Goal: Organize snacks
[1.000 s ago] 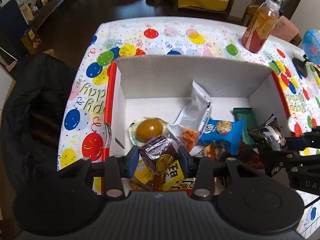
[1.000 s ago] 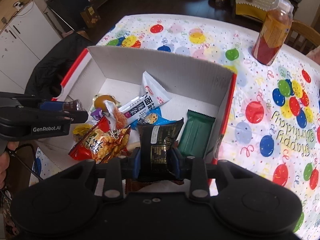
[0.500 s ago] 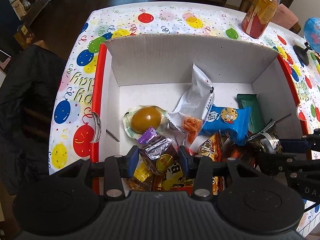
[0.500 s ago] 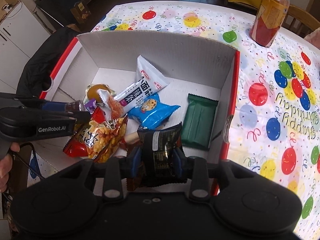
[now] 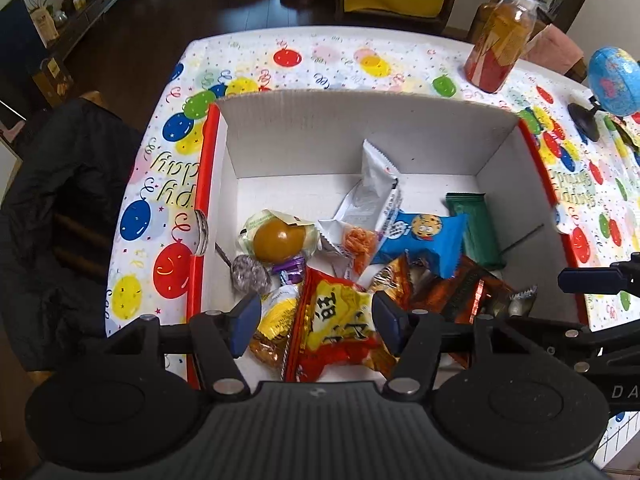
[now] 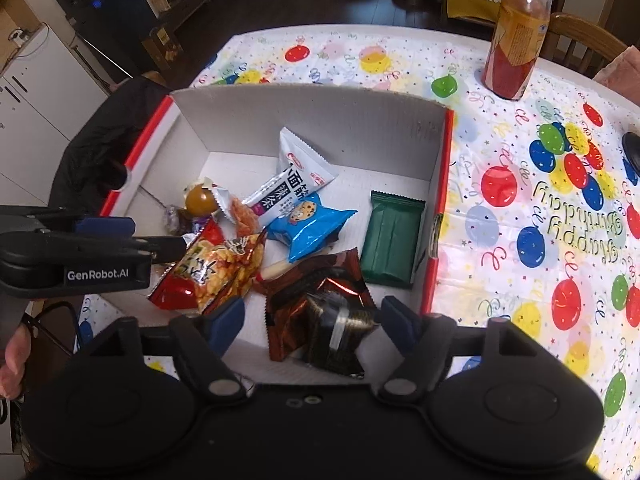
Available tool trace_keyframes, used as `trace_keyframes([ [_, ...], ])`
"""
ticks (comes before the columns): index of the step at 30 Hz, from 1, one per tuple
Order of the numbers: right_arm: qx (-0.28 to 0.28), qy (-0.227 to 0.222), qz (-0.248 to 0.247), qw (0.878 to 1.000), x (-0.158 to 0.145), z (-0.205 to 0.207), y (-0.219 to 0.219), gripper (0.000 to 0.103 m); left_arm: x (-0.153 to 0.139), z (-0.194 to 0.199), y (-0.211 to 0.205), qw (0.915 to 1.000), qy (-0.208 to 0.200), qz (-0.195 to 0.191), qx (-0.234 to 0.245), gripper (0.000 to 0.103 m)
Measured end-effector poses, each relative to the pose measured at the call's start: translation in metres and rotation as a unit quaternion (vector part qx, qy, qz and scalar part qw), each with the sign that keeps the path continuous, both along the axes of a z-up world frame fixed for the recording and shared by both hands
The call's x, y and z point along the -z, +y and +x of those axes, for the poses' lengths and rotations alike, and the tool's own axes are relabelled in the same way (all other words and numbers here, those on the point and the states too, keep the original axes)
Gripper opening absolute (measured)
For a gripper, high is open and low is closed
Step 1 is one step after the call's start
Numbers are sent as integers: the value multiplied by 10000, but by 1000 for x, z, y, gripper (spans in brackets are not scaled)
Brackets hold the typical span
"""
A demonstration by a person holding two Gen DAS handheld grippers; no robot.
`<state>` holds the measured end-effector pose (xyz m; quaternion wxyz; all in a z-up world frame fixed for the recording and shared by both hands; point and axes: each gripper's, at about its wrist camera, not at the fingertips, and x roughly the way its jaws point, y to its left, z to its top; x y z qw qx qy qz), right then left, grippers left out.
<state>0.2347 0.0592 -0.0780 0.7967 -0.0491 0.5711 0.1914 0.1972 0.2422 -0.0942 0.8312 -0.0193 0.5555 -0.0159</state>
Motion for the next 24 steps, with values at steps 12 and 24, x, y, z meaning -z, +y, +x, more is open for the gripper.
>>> trace_keyframes([
  [12,11,-312,371,9988,-32,-48,-28,98,-37,-45,-14,9990,-445,-56,16,82],
  [24,393,-1196,697,9896,-48,-89,-68,103,-47,-82,-35,9972,-697,-268,5,100],
])
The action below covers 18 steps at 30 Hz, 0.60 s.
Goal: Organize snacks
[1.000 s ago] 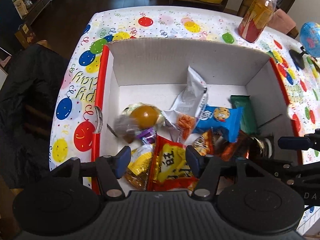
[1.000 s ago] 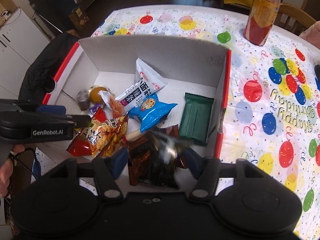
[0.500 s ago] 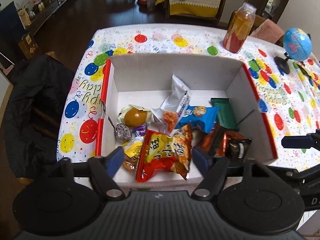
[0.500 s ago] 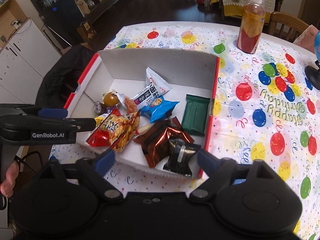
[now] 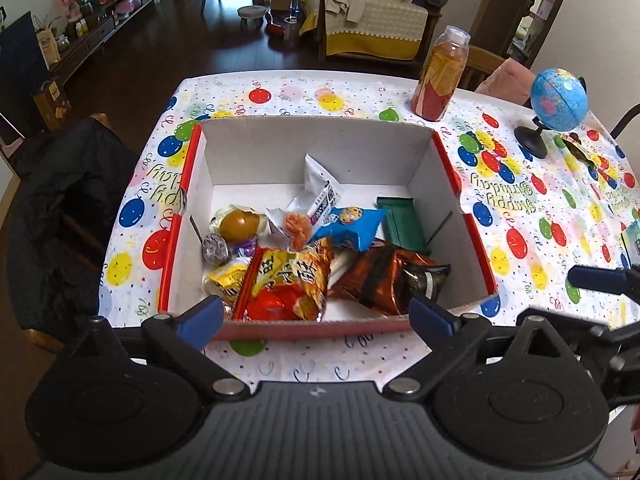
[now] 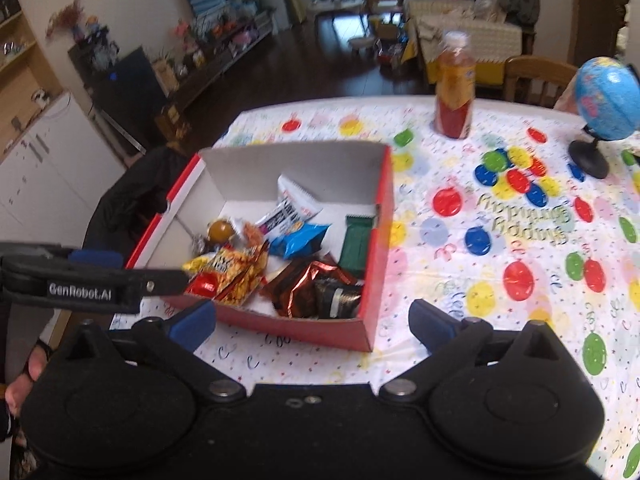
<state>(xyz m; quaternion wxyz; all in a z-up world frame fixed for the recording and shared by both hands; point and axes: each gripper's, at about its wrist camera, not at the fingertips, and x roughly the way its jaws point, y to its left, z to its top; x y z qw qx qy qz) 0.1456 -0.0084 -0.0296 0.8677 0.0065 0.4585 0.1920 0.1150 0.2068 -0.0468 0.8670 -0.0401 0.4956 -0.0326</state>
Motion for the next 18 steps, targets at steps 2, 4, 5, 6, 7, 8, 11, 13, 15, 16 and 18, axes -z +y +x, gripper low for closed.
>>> trace_keyframes([
  [2,83,-74,51,9999,-1,-5,-6,103,-2,-5,-2,10000,-23,-28,18,100],
  [4,155,-104,80,9998,-2,-8,-9,103,-5,-11,-6,9999,-94,33,46,100],
  [5,187,-114,134,9997,-3,-9,-11,103,-7,-14,-8,9999,-131,71,59,100],
  [6,244,-133,186,9994,-3,-10,-12,103,-9,-17,-10,9998,-161,97,70,100],
  [7,298,-163,208,9992,-5,-12,-14,103,-10,-19,-12,9997,-187,119,82,100],
  [8,329,-194,223,9990,-6,-14,-14,103,-12,-21,-13,9996,-207,150,81,100],
  [11,368,-280,236,9987,-8,-21,-16,103,-15,-27,-17,9994,-244,244,43,100],
  [13,356,-325,195,9986,-9,-24,-15,103,-17,-31,-19,9993,-250,269,42,100],
  [15,368,-352,181,9985,-10,-27,-15,103,-18,-34,-21,9993,-276,252,70,100],
  [16,399,-364,167,9984,-10,-28,-16,103,-18,-36,-22,9993,-274,252,69,100],
  [18,460,-356,194,9981,-10,-29,-18,103,-18,-38,-24,9992,-274,269,62,100],
])
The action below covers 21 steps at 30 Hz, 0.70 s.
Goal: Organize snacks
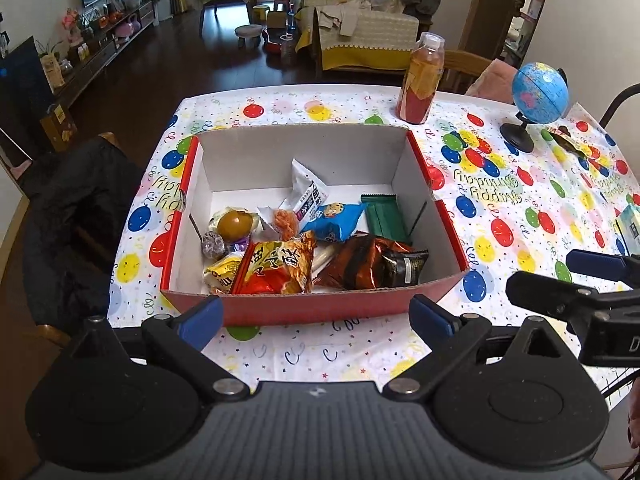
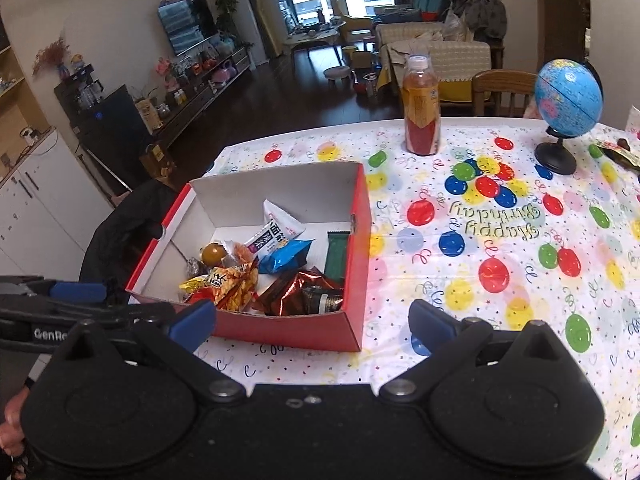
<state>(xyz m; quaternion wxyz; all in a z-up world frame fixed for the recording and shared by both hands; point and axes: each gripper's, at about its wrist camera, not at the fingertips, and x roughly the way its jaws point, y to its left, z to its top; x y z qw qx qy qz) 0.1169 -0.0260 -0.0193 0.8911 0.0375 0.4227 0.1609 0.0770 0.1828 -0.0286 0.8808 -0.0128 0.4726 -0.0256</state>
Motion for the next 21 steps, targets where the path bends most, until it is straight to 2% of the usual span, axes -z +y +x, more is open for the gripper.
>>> trace_keyframes([
  [21,156,82,35,9998,2,-6,-4,103,1,-5,-10,10000,13,89,11,100],
])
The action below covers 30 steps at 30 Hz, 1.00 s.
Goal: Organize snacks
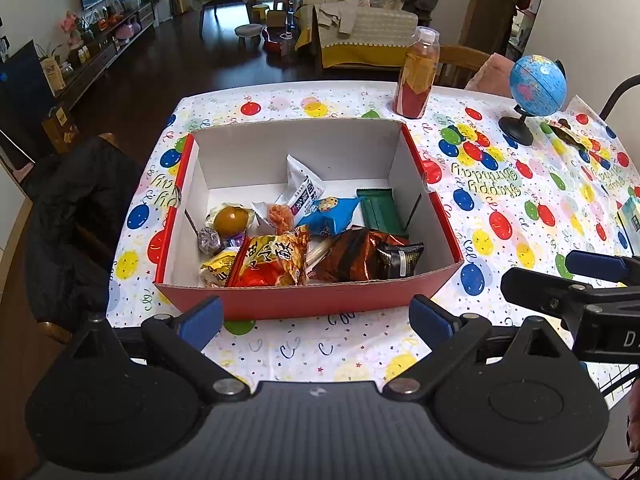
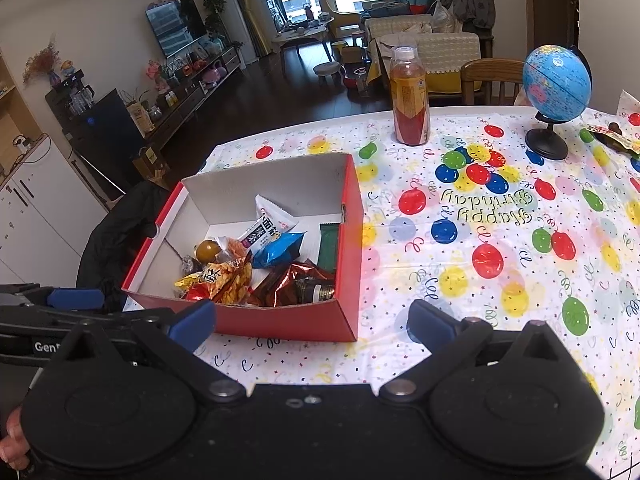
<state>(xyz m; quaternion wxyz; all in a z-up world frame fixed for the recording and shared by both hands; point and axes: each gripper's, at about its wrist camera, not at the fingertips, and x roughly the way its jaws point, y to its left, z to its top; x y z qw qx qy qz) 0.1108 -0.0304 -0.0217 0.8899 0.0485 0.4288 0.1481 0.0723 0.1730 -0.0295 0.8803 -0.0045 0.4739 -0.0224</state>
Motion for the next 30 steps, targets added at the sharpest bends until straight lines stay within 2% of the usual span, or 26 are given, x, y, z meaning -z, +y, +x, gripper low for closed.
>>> trace_keyframes([
  [30,-108,-295,114,9994,-7,-4,0,103,-16,-10,2,9988,-446,117,-184,100],
])
